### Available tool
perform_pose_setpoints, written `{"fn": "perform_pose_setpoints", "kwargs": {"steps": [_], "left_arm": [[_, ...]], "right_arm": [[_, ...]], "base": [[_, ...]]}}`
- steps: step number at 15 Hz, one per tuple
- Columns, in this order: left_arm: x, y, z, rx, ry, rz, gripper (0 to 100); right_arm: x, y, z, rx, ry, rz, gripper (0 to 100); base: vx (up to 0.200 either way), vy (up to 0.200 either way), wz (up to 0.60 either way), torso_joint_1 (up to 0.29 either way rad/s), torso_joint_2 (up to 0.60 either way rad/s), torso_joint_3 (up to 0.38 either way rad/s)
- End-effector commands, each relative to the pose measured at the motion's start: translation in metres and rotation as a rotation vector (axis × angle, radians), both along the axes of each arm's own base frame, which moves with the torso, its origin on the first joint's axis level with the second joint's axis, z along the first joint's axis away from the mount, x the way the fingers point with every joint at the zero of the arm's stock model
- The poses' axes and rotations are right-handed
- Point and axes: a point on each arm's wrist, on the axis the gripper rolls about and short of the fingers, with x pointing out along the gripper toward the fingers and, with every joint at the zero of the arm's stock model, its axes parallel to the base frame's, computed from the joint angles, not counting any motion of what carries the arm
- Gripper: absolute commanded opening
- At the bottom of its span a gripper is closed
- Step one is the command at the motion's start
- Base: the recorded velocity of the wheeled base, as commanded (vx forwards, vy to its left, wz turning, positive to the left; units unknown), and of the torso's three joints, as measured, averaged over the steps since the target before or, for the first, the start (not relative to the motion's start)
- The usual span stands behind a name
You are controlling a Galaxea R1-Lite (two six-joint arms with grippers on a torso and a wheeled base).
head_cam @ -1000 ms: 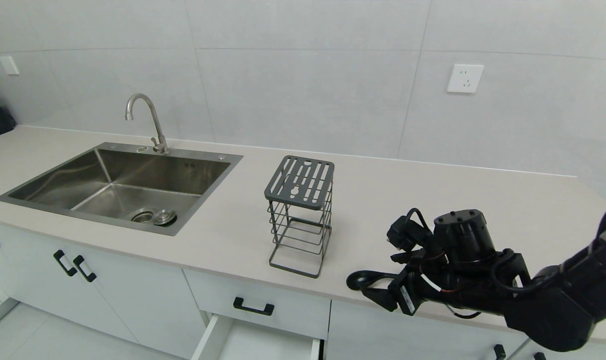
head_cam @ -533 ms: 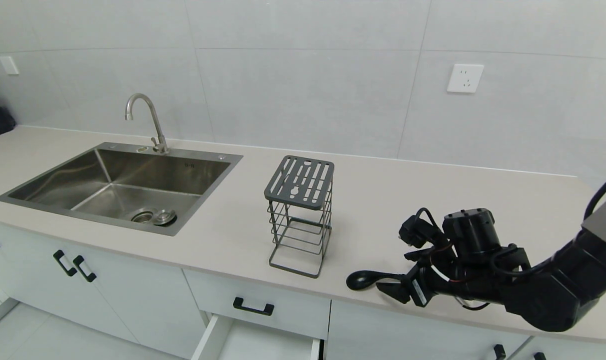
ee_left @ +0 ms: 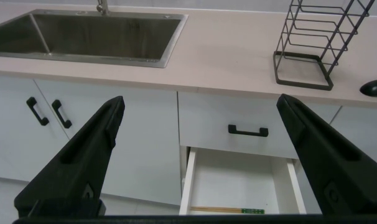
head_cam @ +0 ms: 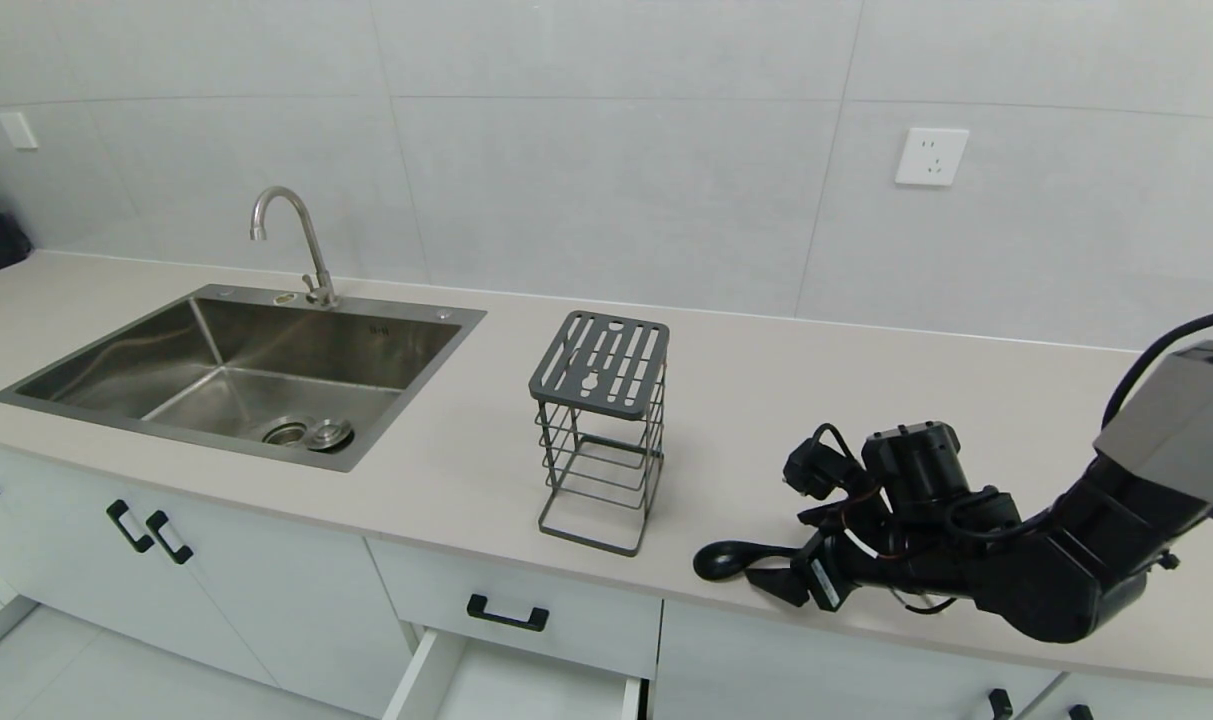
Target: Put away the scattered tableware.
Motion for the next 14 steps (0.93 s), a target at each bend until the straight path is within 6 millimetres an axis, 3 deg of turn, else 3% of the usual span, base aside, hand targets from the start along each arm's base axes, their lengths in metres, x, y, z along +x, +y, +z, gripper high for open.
{"fn": "perform_pose_setpoints", "kwargs": {"steps": [1,8,9,14], "left_arm": [[0.000,0.000,0.000,0.000,0.001,0.000,100],[0.000,0.000,0.000,-0.001,0.001,0.000,100],[0.000,0.000,0.000,-0.001,0.001,0.000,100],[0.000,0.000,0.000,-0.001,0.001,0.000,100]], "right_arm": [[0.003,-0.001,-0.009,-0.010,0.019,-0.005,100],[0.018,0.004,-0.023,-0.020,0.022,-0.007,100],[0.019,0.004,-0.023,-0.022,0.023,-0.008,0],[0.021,0.002,-0.023,-0.021,0.018,-0.018,0]], "base": [[0.000,0.000,0.00,0.000,0.00,0.000],[0.000,0.000,0.00,0.000,0.00,0.000],[0.000,0.000,0.00,0.000,0.00,0.000],[0.000,0.000,0.00,0.000,0.00,0.000]]}}
